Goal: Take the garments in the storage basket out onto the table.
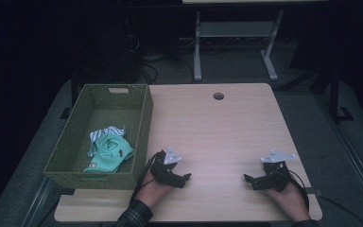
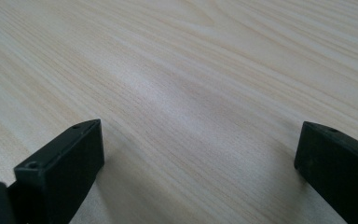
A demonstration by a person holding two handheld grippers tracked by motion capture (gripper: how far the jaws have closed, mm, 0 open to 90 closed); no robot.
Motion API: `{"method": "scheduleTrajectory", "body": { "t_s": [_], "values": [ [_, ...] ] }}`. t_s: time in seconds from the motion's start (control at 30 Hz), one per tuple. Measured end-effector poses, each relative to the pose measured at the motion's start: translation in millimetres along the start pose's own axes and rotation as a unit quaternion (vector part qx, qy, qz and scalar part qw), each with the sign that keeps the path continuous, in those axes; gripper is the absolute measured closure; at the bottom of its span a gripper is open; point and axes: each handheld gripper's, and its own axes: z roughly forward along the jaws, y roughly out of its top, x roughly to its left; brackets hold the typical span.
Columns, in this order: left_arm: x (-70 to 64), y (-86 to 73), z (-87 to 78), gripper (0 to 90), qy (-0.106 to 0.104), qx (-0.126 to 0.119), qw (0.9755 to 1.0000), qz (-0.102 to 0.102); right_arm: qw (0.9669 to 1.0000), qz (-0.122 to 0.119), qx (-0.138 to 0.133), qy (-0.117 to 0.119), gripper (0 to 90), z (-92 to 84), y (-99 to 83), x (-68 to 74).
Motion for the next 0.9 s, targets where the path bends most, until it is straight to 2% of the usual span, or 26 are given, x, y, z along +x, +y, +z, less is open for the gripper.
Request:
{"method": "scheduleTrajectory", "body": {
  "t_s": [0.5,0.77,0.9],
  "values": [
    [1.4,2.5,1.3,11.3,-0.001,0.003,1.0000,-0.001,1.0000,0.000,-0.001,0.000,1.0,0.1,0.0,0.1],
    [4.8,7.8,4.6,11.8,-0.009,0.007,0.9999,-0.007,1.0000,0.001,-0.001,-0.002,1.0,-0.1,-0.3,0.2],
    [5.5,10.4,6.0,11.9,-0.010,0.012,0.9999,-0.004,1.0000,0.001,-0.001,-0.002,1.0,-0.2,-0.3,0.2]
  ]
}}
